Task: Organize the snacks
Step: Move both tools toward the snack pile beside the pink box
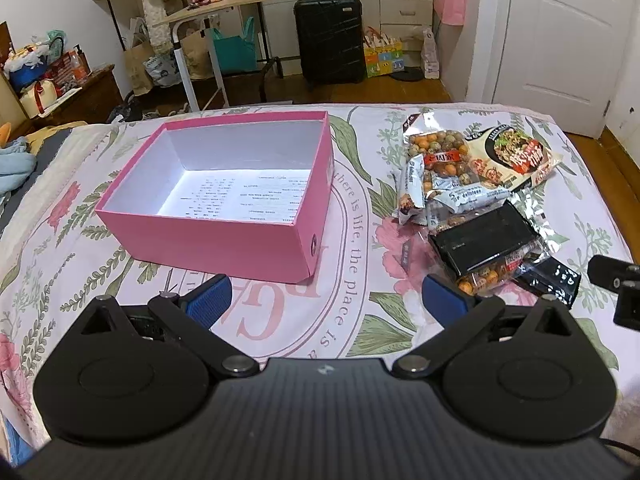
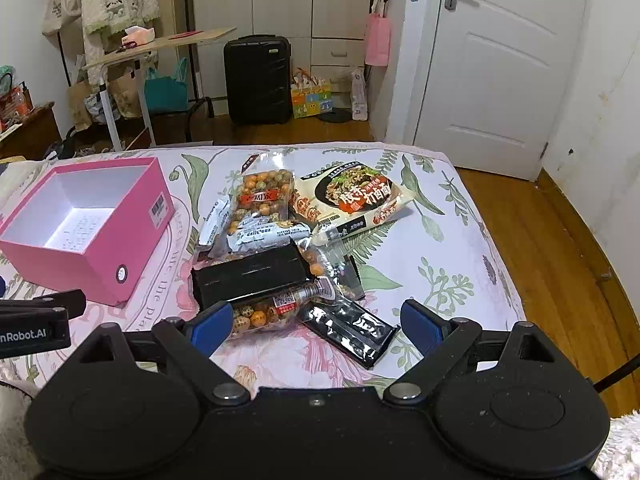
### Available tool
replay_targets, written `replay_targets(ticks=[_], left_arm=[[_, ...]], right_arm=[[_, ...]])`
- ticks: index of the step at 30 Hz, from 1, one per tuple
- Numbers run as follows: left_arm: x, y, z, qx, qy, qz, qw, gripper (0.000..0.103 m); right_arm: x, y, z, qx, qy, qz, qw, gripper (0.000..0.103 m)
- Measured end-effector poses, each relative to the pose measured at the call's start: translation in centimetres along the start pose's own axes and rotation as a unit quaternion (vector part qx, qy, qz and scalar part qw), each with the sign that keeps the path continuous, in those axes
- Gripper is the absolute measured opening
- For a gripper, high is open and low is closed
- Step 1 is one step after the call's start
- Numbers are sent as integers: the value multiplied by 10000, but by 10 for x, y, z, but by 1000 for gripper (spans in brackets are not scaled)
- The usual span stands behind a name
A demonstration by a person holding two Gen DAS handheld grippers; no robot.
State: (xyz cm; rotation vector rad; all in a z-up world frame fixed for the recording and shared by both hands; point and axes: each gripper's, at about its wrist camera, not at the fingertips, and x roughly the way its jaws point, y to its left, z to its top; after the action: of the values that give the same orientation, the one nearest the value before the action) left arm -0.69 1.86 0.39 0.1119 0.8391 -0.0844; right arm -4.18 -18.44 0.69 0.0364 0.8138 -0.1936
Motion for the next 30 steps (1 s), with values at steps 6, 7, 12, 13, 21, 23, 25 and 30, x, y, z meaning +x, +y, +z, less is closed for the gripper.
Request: replay_targets(ticks=[6, 7, 12, 13, 21, 23, 25, 30], left_arm=[[-10, -3, 6, 50, 16, -75, 10000, 103], [-11, -3, 7, 54, 17, -118, 9999, 103], [-16, -4, 6, 57, 89, -188, 9998, 103], [-18, -4, 7, 87, 91, -206, 9997, 103], [-19, -4, 3, 89, 171, -345, 9992, 103], [-17, -5, 2, 108, 190, -328, 9992, 103], [-16, -5, 1, 115, 181, -315, 9993, 103], [-12, -3, -1, 94, 211, -297, 9993, 103]], right_arm=[[-10, 3, 6, -58, -36, 24, 10000, 93], [-11, 4, 6, -82, -26, 45, 10000, 93], [-9, 7, 5, -205, 217, 208, 9993, 93], [-10, 8, 5, -251, 213, 206, 9992, 93], [-15, 6, 5, -291, 213, 243, 9991, 93], [-13, 4, 4, -266, 230, 218, 9991, 93], [-11, 2, 4, -210, 244, 234, 9992, 93], [-9, -3, 3, -135, 228, 213, 9994, 93]])
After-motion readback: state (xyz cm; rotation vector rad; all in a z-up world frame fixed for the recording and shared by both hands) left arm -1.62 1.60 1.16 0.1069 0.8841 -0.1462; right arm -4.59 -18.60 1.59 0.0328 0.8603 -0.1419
